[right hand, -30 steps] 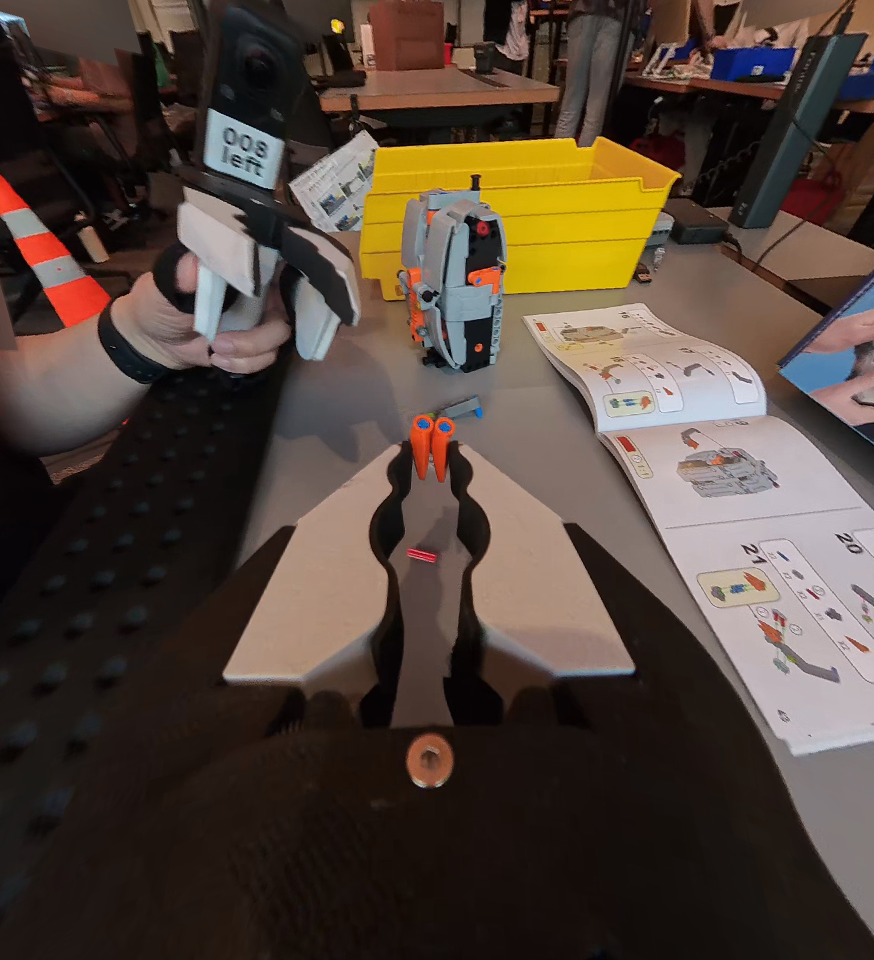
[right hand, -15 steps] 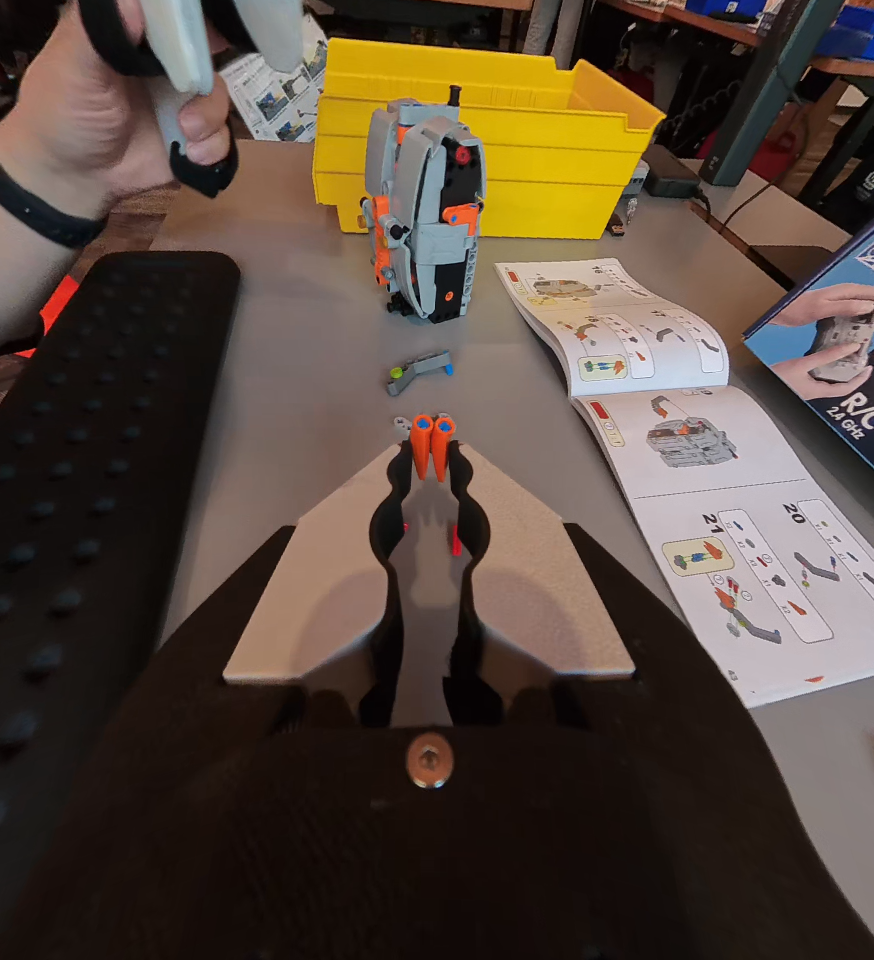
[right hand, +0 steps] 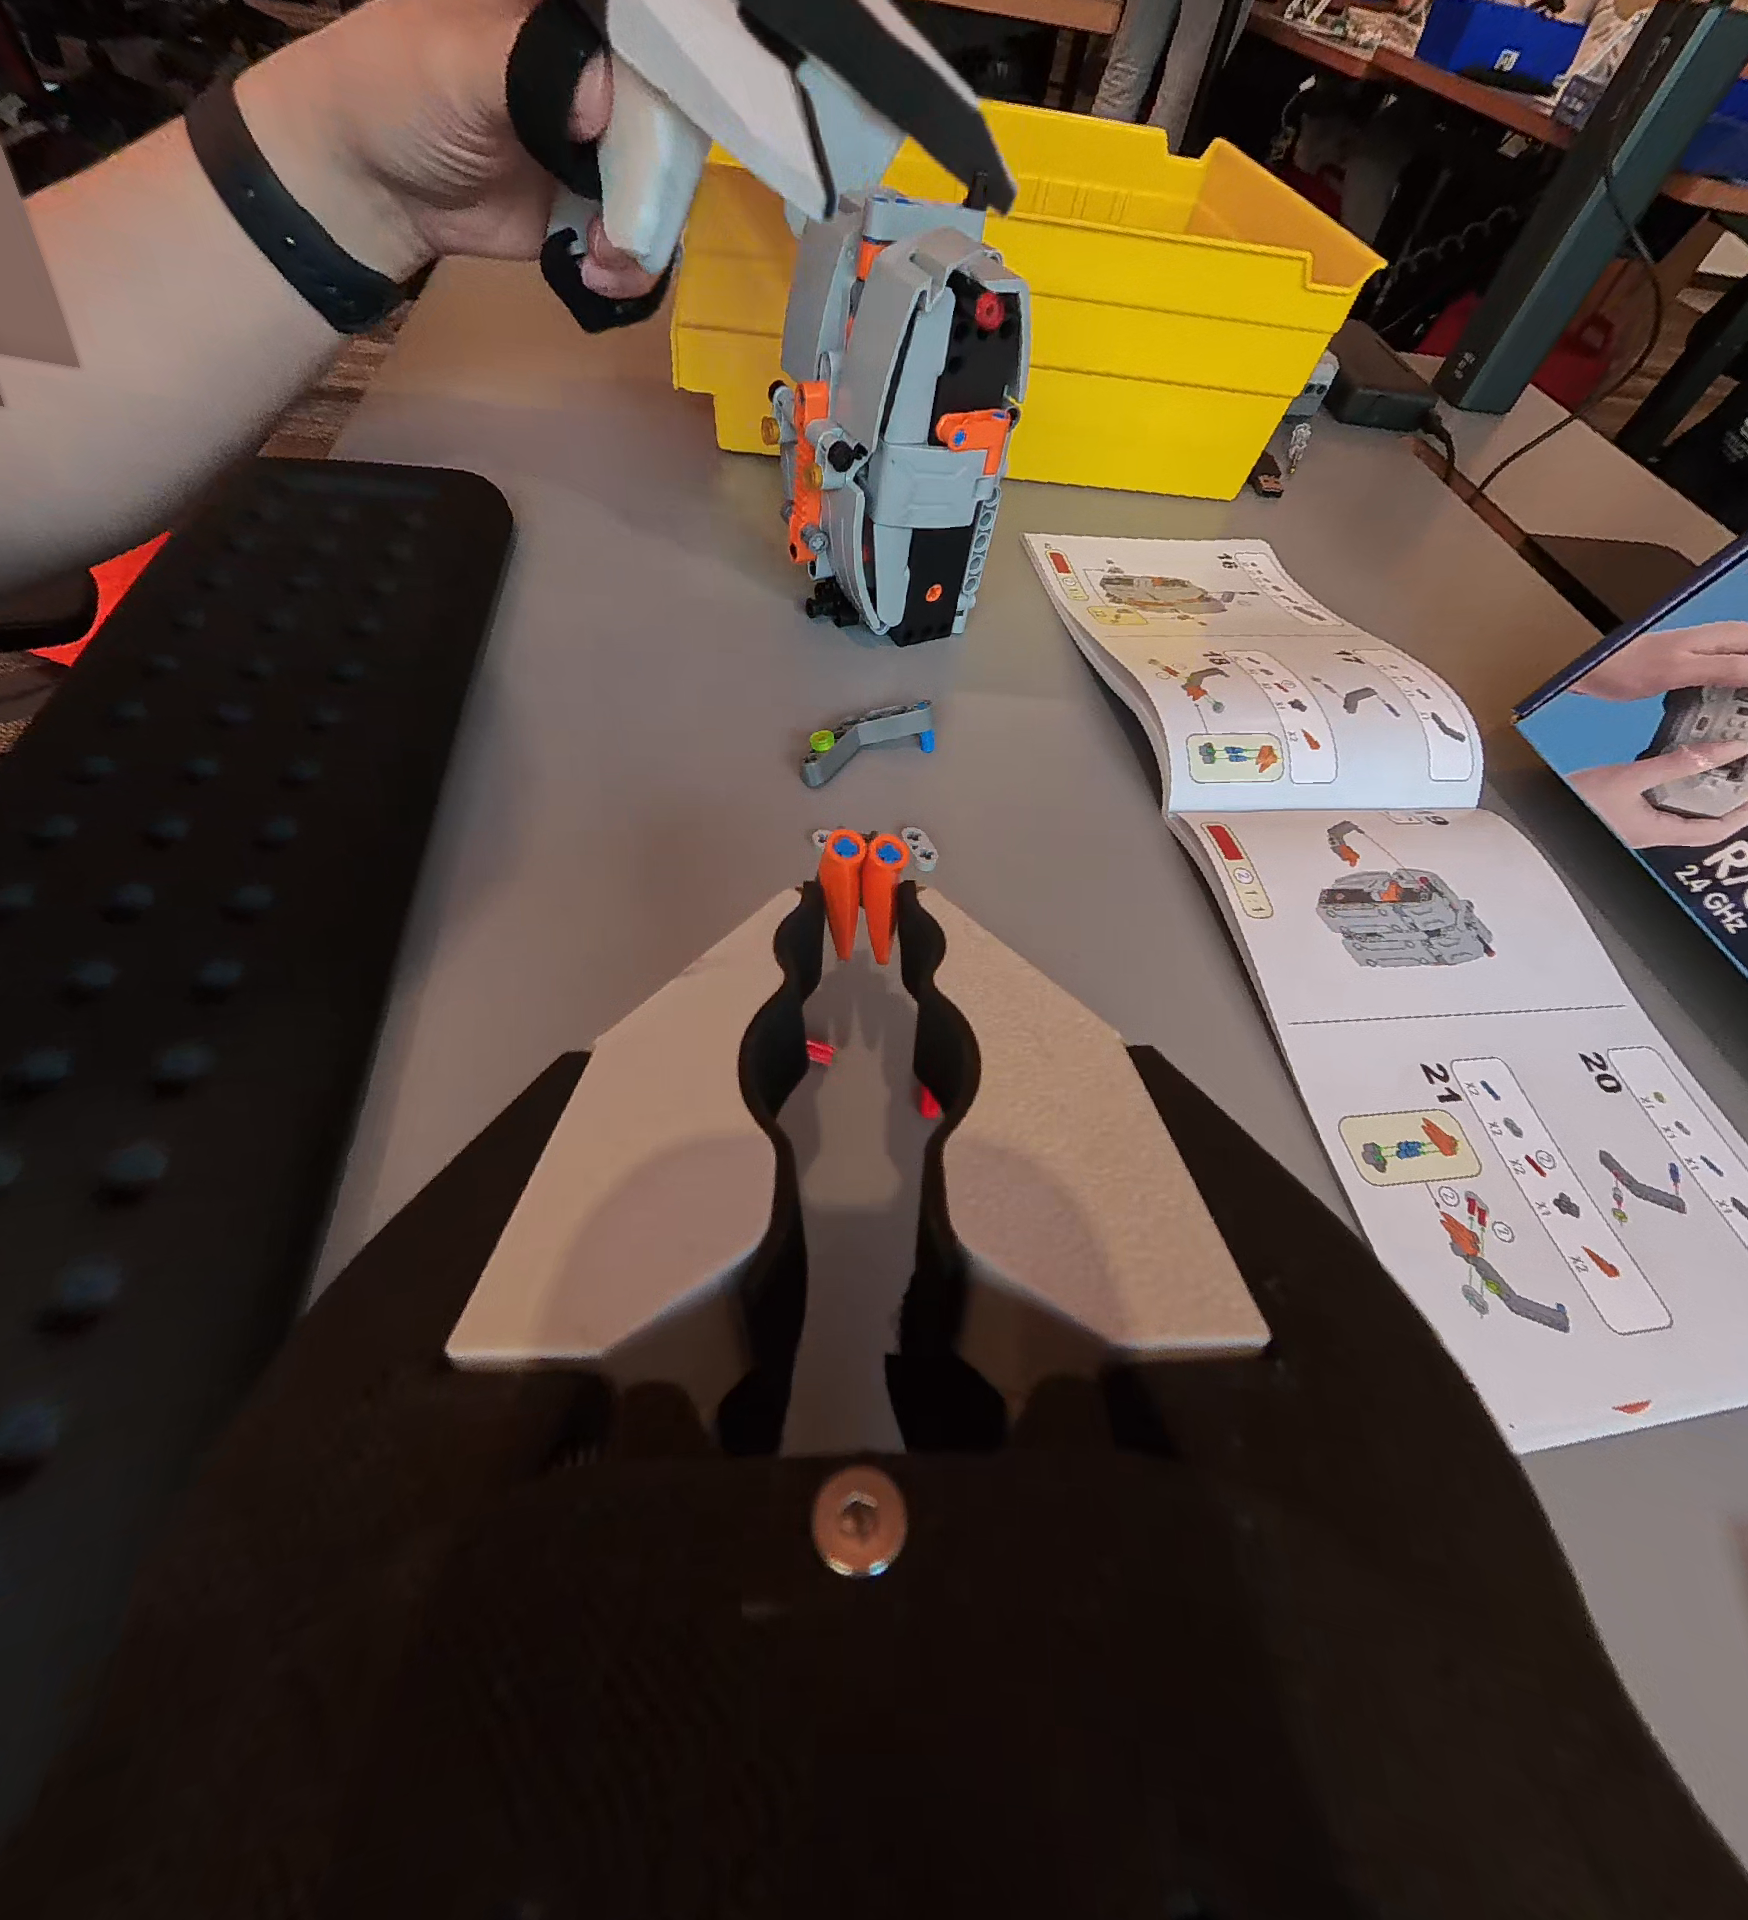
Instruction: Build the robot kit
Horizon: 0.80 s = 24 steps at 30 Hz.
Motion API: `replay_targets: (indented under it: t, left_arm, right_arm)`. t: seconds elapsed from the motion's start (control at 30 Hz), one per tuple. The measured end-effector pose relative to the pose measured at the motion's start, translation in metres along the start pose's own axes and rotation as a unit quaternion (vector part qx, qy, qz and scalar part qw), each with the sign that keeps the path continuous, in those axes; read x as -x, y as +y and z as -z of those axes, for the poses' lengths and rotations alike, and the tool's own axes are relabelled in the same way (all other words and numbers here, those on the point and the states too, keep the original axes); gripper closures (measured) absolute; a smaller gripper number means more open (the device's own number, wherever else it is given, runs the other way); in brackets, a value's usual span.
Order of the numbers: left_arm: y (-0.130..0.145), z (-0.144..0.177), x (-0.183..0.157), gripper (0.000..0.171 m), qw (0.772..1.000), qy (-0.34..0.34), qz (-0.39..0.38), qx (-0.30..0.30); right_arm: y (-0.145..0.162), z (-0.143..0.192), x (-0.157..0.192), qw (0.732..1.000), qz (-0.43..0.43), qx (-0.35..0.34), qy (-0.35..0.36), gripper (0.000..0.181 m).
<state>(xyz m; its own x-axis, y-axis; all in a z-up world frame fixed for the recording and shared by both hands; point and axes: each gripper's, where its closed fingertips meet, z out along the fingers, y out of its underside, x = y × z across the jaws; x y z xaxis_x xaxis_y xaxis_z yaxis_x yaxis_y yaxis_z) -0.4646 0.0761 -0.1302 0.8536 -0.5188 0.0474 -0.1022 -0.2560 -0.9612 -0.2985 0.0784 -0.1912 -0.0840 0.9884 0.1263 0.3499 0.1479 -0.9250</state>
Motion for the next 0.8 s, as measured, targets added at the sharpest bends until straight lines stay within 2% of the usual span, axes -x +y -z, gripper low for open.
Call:
replay_targets:
  t: [0.2,0.37,0.67,0.77,0.8]
  left_arm:
    - [0.011,-0.006,0.005,0.096,1.0,-0.007,0.009,0.002]
    - [0.011,0.0,0.016,0.121,0.999,-0.034,0.027,-0.012]
    - [0.012,0.003,0.021,0.122,0.996,-0.078,0.035,-0.02]
    - [0.003,0.012,0.027,0.099,0.991,-0.119,0.031,-0.053]
    - [-0.004,0.019,0.024,0.098,0.989,-0.125,0.027,-0.07]
  right_arm:
    - [0.004,0.001,-0.005,1.0,0.013,0.006,0.012,0.168]
    - [0.01,-0.001,-0.009,0.999,0.024,0.019,0.019,0.168]
    - [0.015,-0.001,-0.015,0.999,0.023,0.027,0.028,0.168]
    - [0.016,-0.001,-0.016,0.999,0.024,0.029,0.031,0.168]
    - [0.016,-0.001,-0.016,0.999,0.025,0.03,0.032,0.168]
